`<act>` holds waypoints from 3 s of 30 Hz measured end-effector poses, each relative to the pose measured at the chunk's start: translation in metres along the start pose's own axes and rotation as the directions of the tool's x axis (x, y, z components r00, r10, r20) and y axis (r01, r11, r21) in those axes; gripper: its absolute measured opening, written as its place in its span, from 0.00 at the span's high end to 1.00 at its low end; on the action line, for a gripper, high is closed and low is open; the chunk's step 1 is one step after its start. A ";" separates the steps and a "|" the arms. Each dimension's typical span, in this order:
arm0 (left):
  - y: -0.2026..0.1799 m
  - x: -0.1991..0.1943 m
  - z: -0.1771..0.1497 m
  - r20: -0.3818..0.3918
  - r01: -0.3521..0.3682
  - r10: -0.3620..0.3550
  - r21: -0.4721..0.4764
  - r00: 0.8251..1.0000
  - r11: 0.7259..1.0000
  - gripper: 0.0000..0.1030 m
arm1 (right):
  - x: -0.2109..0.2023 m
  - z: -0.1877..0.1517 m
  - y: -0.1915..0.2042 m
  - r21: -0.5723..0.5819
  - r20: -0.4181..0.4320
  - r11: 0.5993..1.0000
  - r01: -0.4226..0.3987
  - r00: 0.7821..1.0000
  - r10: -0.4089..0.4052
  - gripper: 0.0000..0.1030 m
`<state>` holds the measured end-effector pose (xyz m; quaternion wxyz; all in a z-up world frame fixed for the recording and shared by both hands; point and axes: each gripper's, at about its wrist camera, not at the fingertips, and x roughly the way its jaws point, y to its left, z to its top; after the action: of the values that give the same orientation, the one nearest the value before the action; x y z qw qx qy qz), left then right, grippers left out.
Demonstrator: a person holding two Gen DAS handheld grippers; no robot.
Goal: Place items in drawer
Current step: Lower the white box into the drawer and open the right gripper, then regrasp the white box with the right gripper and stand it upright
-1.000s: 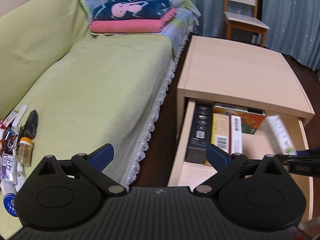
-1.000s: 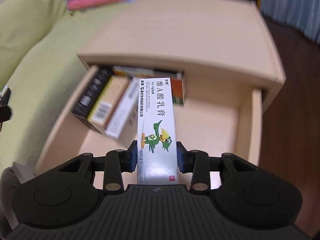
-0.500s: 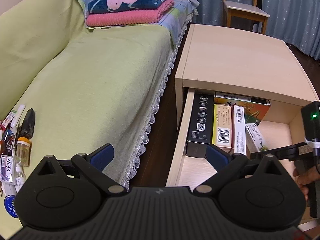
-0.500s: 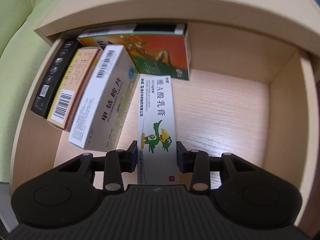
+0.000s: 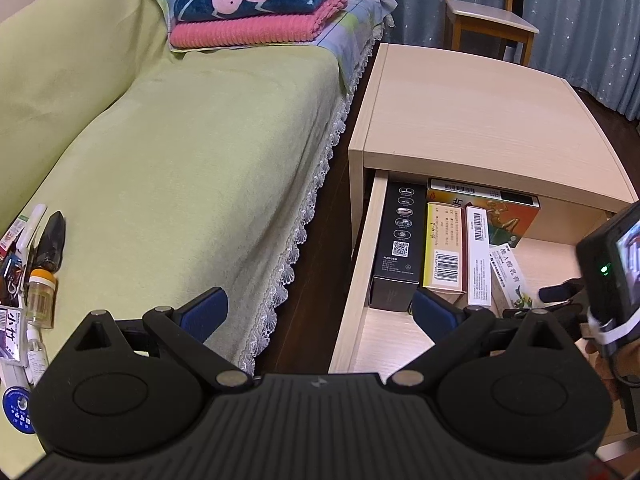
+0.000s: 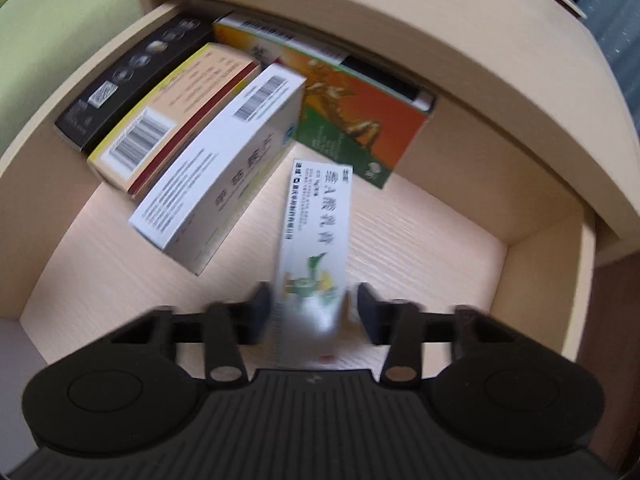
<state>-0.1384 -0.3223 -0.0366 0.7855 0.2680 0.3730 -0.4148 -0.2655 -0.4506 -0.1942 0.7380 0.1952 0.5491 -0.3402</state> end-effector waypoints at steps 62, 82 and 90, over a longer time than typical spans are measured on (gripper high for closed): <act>0.003 0.005 -0.007 -0.020 0.020 -0.020 0.001 1.000 1.000 0.04 | 0.015 0.003 -0.063 0.353 0.018 0.885 -0.302 0.948 0.316 0.92; 0.010 0.006 -0.011 -0.033 0.015 -0.015 -0.002 0.999 1.000 0.04 | 0.013 0.011 0.030 0.081 -0.122 0.974 -0.214 0.967 0.222 0.54; 0.003 0.011 -0.006 -0.055 0.072 -0.071 0.011 0.996 0.997 0.04 | -0.002 -0.020 -0.031 0.230 -0.064 0.915 -0.330 0.933 0.353 0.65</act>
<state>-0.1338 -0.3210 -0.0484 0.7580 0.2707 0.4011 -0.4374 -0.3014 -0.4578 -0.1957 0.7308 0.3846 0.5041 -0.2527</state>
